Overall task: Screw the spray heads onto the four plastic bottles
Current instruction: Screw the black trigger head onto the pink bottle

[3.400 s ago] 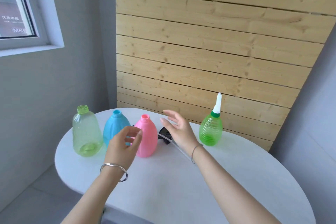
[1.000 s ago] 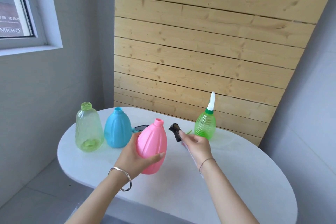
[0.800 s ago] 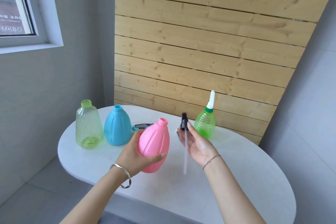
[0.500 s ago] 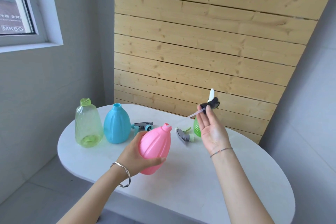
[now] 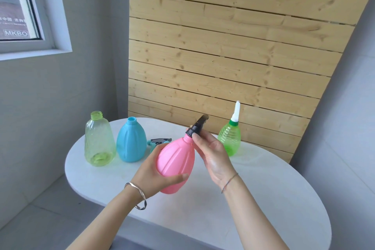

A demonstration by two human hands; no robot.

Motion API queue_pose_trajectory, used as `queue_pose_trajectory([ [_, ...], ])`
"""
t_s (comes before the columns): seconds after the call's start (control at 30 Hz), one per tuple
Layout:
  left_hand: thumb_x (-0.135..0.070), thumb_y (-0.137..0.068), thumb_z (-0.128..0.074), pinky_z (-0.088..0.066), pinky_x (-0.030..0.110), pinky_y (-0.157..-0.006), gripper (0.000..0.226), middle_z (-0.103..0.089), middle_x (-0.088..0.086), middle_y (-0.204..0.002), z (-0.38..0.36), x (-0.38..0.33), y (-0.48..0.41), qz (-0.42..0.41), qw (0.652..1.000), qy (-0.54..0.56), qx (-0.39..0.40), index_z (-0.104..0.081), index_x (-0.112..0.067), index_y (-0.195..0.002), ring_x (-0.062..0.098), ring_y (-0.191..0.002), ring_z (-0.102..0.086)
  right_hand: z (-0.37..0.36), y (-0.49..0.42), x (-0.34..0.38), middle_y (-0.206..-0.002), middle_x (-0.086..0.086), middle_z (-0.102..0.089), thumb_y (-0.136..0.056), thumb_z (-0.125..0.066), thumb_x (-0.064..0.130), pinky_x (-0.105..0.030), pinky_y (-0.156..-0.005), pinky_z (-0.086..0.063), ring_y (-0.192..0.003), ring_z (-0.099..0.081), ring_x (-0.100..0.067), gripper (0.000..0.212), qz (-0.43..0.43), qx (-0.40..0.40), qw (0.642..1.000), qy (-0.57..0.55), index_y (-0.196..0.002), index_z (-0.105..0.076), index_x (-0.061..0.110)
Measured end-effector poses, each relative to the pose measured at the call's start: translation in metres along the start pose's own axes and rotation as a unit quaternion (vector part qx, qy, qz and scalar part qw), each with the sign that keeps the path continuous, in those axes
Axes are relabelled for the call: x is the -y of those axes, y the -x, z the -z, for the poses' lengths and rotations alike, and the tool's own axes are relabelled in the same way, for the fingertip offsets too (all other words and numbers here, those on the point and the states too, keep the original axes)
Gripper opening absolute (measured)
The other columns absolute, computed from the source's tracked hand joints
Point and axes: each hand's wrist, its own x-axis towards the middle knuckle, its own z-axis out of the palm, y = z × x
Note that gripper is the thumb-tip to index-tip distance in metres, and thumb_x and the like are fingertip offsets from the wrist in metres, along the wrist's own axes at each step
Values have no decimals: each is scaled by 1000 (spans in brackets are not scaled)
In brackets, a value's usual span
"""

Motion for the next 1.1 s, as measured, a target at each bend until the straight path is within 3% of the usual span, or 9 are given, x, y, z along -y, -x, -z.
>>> queue_pose_trajectory([
  [0.07, -62, -41, -79, -49, 6, -56, 75, -58, -24, -102, 3, -1, 1, 1, 1000, 6, 4, -42, -58, -105, -19, -88, -55, -2, 1, 1, -107, -5, -72, -74, -68, 21, -26, -102, -47, -100, -67, -11, 41, -4, 23, 999, -21, -112, -65, 7],
  [0.27, -62, -40, -80, -53, 15, -61, 82, -63, -16, -103, 8, 0, -1, 24, 999, 34, 31, -49, -46, -115, 3, -88, -64, -1, 2, 9, -107, -3, -73, -71, -70, 23, -18, -89, -50, -101, -67, -10, 39, 9, 48, 998, 31, -108, -67, 11],
  [0.4, -58, -41, -81, -53, 13, -59, 71, -65, -14, -101, 6, -6, 0, 26, 995, 85, 43, -53, -50, -106, -6, -83, -65, -3, 2, 12, -102, -3, -72, -70, -71, 25, -21, -89, -48, -97, -64, -11, 36, 22, 36, 998, 40, -104, -69, 16],
  [0.5, -59, -41, -80, -53, 14, -62, 83, -63, -15, -103, 2, -8, 1, 17, 996, 83, 22, -51, -44, -117, -2, -88, -64, -11, 3, 9, -93, 5, -71, -75, -71, 21, -19, -87, -48, -90, -61, -8, 20, 42, 15, 998, 47, -95, -73, 19],
  [0.57, -59, -41, -80, -53, 14, -63, 81, -62, -18, -102, -1, -10, 1, 11, 996, 92, 15, -51, -45, -115, -3, -89, -63, -16, 4, 9, -88, 9, -71, -73, -72, 26, -18, -85, -48, -87, -61, -7, 22, 55, -8, 997, 54, -94, -73, 21],
  [0.67, -58, -43, -80, -51, 10, -61, 69, -63, -20, -100, -4, -15, 1, 1, 993, 116, 7, -52, -51, -105, -8, -87, -62, -19, 4, 9, -99, 5, -71, -73, -68, 39, -23, -91, -48, -94, -63, -7, 30, 51, -2, 997, 64, -98, -71, 24],
  [0.8, -56, -44, -81, -52, 11, -63, 68, -65, -17, -102, -2, -17, 1, -4, 991, 131, 2, -52, -51, -106, -6, -89, -63, -21, 7, 11, -112, 3, -72, -78, -61, 48, -34, -100, -48, -107, -65, -11, 38, 4, 33, 999, 25, -103, -72, 22],
  [0.97, -55, -45, -82, -52, 13, -67, 74, -64, -25, -99, -3, -20, 3, -29, 992, 120, -2, -50, -49, -111, -3, -93, -63, -30, 9, 8, -92, 7, -71, -70, -76, 38, -37, -93, -49, -92, -63, -13, 17, 48, -58, 996, 45, -85, -70, 34],
  [1.1, -54, -46, -82, -52, 13, -68, 76, -60, -31, -100, 0, -21, 4, -40, 993, 112, 3, -49, -47, -114, -3, -94, -62, -27, 9, 9, -105, 11, -70, -71, -71, 44, -37, -97, -47, -101, -62, -11, 43, 36, -6, 999, 12, -110, -67, 26],
])
